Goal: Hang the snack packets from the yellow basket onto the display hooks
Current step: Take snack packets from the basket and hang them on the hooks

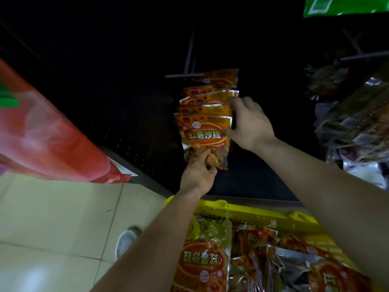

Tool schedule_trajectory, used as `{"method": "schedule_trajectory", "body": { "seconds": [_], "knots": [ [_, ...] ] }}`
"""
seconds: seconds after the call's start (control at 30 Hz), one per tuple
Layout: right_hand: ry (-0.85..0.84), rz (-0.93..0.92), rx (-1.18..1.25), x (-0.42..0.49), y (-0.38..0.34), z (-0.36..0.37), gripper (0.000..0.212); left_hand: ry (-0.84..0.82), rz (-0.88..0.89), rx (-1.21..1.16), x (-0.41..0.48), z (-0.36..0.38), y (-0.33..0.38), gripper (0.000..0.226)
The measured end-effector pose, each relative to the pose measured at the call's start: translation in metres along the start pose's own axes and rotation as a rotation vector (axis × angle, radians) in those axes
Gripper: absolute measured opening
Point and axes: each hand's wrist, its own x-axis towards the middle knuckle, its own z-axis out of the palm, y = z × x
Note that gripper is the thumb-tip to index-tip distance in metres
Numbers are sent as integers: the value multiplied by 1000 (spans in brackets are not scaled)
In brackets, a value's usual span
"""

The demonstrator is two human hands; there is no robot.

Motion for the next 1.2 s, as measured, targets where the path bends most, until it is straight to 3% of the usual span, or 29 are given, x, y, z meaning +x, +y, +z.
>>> {"method": "schedule_trajectory", "body": {
  "seconds": [0.1,0.2,0.3,0.4,0.53,0.73,1.0,1.2],
  "knots": [
    [-15,147,71,-21,21,-1,71,-42,1,5,3,0,-4,63],
    [-205,263,109,-38,32,9,40,-93,9,31,10,0,2,69],
    [-376,297,94,-51,34,21,28,-102,2,77,18,1,11,71],
    [-444,298,70,-62,34,26,21,-118,-14,70,18,-1,13,72],
    [-473,287,52,-79,32,16,20,-154,-1,16,1,-10,11,70],
    [-432,267,66,-112,22,-34,16,-106,59,56,-54,-36,13,49],
    [-419,224,119,-164,9,-73,9,-108,102,245,-106,-52,11,74],
    [-478,139,145,-161,12,-47,33,-93,65,201,-90,-49,11,78]
  ]
}}
